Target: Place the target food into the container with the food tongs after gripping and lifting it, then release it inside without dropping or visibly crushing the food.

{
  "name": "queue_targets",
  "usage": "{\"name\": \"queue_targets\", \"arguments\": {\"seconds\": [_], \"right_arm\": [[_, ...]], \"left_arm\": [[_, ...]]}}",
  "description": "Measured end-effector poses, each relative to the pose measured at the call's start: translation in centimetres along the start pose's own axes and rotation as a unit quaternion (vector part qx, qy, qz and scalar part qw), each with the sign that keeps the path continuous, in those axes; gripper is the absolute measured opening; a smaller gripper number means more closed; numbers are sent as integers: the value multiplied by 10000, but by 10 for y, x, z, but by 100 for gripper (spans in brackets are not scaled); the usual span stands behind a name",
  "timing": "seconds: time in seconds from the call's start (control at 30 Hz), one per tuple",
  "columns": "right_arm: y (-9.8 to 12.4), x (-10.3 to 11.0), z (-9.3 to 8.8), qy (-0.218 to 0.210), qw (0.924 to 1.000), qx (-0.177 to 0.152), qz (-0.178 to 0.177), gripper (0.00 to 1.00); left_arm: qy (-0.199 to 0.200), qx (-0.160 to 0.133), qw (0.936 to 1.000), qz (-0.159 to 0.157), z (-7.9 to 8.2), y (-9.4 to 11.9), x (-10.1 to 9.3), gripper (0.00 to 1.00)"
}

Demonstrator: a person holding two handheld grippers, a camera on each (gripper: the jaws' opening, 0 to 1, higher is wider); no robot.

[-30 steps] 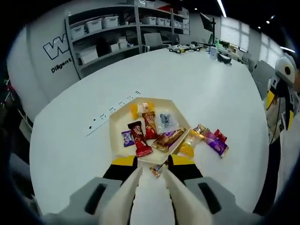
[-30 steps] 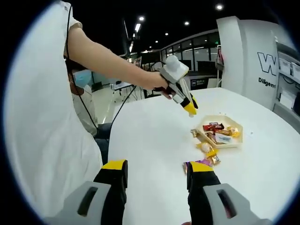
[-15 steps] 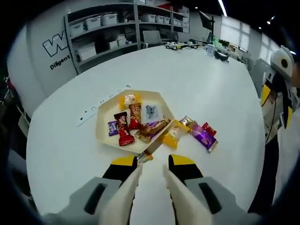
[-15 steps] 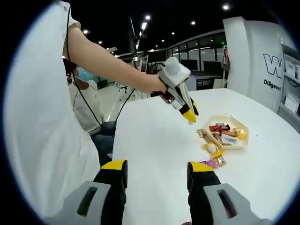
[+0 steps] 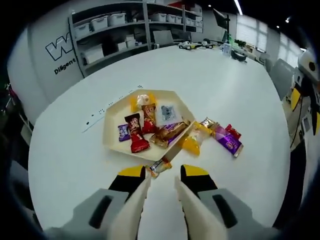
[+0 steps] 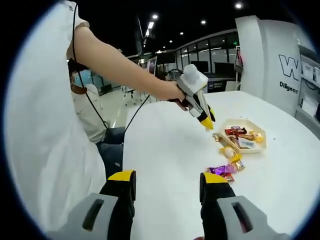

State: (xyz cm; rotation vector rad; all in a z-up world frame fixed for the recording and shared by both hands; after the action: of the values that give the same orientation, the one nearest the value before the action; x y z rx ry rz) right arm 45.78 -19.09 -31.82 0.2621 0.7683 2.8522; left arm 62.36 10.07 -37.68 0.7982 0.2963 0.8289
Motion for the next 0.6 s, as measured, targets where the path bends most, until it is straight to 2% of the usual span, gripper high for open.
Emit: {"name": "queue_targets", "arguments": {"seconds": [0.23,0.43,0.6], "right_arm": [[3,0,-2,-77,10000,-3,-41,48],[5,-2,-6,-132,9999,21,-55,48],[5,-2,-8,-167,9998,43,-68,48]], "left_arm": [[-23,-5,10000,-53,3,-11,0,25],[-62,113,9999,-99,1,-27,-1,25],[-48,98,9999,-91,4,-31,0,25]]}}
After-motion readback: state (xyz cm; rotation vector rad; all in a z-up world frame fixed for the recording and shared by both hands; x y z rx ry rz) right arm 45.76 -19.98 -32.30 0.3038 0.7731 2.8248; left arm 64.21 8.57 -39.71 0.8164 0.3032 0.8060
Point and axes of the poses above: the point that each gripper's makers call its tool centre point, and the gripper's own axes: y roughly backward along the fingers, x roughly to its left, z roughly out of its top, the point moved 9 cm from there along y, roughly backward along the fingers
